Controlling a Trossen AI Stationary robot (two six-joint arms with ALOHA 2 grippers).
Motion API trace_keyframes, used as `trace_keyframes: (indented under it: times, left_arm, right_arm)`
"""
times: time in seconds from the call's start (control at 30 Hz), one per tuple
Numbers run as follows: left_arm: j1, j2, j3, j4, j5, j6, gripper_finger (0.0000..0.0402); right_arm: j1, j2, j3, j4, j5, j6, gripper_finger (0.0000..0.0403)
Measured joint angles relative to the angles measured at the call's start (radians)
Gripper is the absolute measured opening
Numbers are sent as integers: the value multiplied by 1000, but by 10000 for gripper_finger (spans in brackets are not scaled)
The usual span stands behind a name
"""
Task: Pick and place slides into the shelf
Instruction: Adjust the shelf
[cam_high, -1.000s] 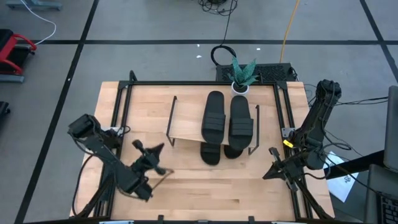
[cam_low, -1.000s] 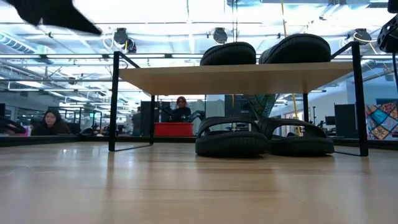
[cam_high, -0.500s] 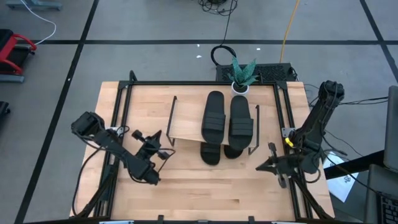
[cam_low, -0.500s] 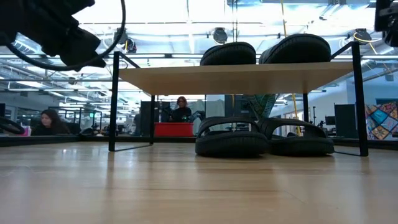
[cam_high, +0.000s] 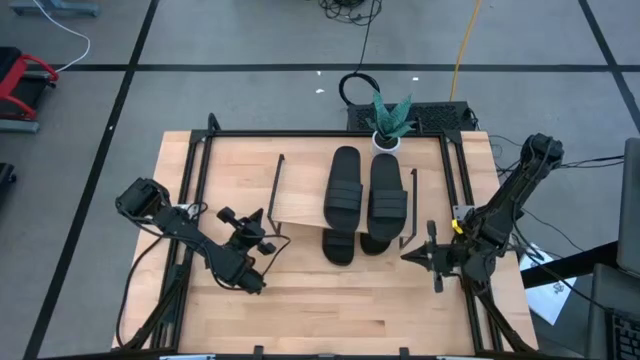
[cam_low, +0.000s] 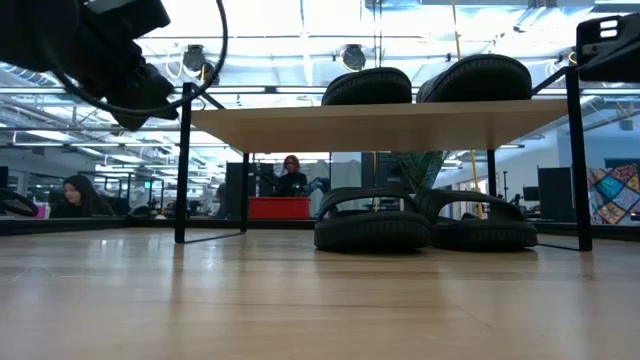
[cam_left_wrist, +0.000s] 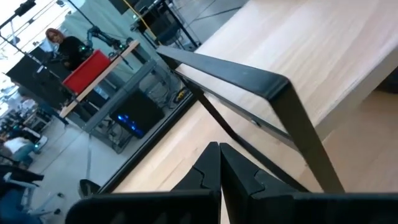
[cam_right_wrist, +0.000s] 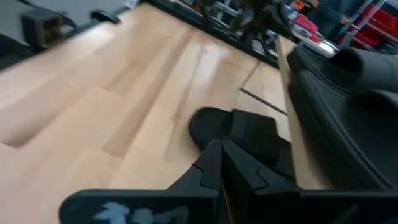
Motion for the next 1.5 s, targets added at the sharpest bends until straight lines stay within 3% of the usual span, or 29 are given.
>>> trace_keyframes:
  times: [0.2,0.43,0.77,1.4,1.5]
  left_arm:
    - [42,0,2,123,43,203,0]
    - [45,0,2,241,72,300,0]
    - [44,0,3,512,141,570,0]
    - [36,0,3,553,177,606,0]
    - [29,0,3,551,191,603,0]
  right_arm:
    - [-31,18,0,-6,40,3,0]
    - [-58,18,0,-33,42,12,0]
    - [-65,11,-49,-39,116,43,0]
    - [-61,-2,-52,-18,111,45,0]
    - [-38,-2,-20,30,37,-22,0]
